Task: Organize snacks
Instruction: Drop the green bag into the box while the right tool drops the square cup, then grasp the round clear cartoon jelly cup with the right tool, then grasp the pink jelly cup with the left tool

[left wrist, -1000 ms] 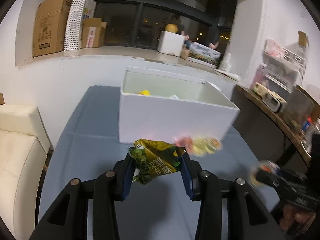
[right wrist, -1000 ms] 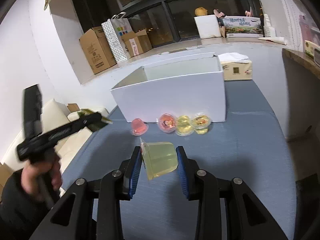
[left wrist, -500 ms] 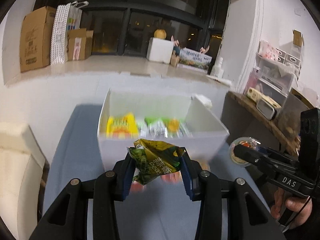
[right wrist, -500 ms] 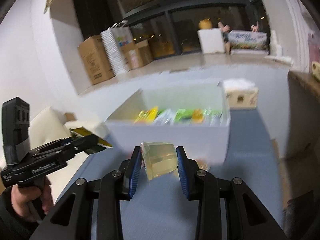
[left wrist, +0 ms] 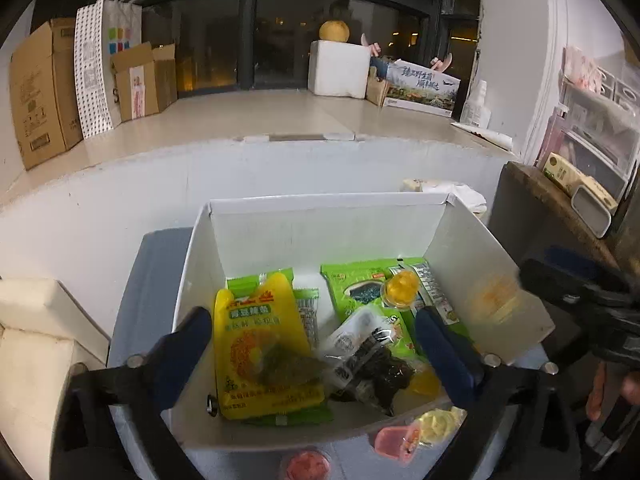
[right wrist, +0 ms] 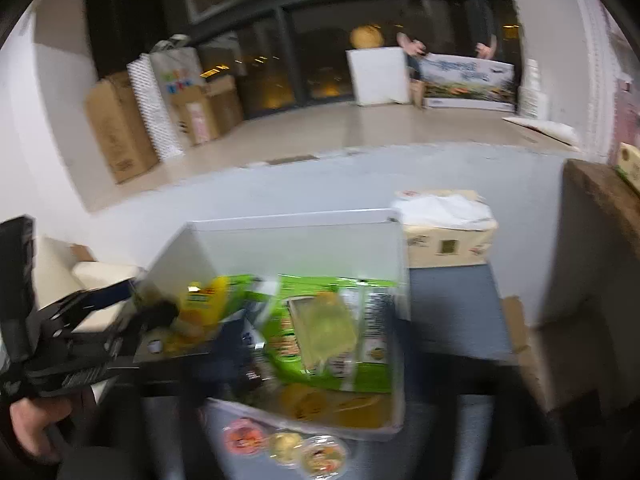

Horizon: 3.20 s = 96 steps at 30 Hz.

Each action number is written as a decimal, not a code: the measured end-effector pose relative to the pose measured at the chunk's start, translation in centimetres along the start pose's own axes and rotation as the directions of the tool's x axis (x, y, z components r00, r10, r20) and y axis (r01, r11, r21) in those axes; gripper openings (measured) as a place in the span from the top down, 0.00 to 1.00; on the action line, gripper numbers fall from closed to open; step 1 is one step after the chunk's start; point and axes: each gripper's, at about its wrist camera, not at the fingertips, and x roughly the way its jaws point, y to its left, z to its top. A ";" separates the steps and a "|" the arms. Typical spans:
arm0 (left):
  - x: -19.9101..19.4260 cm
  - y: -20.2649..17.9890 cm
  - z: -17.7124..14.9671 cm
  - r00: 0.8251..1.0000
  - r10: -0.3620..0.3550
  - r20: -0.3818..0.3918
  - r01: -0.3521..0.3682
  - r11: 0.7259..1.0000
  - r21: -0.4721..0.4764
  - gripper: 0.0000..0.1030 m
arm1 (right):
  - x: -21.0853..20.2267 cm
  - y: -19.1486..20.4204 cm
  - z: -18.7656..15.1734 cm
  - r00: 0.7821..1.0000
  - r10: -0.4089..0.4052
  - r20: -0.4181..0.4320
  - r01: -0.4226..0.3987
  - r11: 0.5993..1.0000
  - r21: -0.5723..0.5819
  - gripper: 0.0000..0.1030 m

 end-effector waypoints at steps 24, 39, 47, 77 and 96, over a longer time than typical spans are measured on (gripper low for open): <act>-9.5 -2.7 -6.3 0.997 -0.048 0.055 0.046 0.998 0.037 0.00 | -10.9 1.1 -5.9 0.987 0.133 0.095 -0.131 0.991 -0.025 0.00; -16.7 -2.8 -17.2 0.998 -0.044 0.045 0.048 0.995 -0.088 0.00 | -9.5 -1.7 -16.5 0.995 0.079 -0.060 -0.081 0.996 -0.035 0.00; -16.1 -2.5 -19.9 0.999 -0.044 -0.001 0.043 0.993 -0.113 0.00 | -4.0 -2.2 -15.5 0.992 0.064 -0.113 -0.066 0.998 -0.013 0.00; -10.3 -0.2 -19.8 0.996 -0.022 -0.082 0.012 0.992 -0.122 0.00 | 2.3 -0.5 -14.1 0.972 0.129 -0.198 -0.167 0.967 -0.190 0.53; 0.4 1.2 -13.7 0.989 0.059 -0.132 -0.076 0.990 -0.121 0.01 | -7.9 -0.4 -16.1 0.965 0.239 -0.109 -0.247 0.967 -0.069 0.53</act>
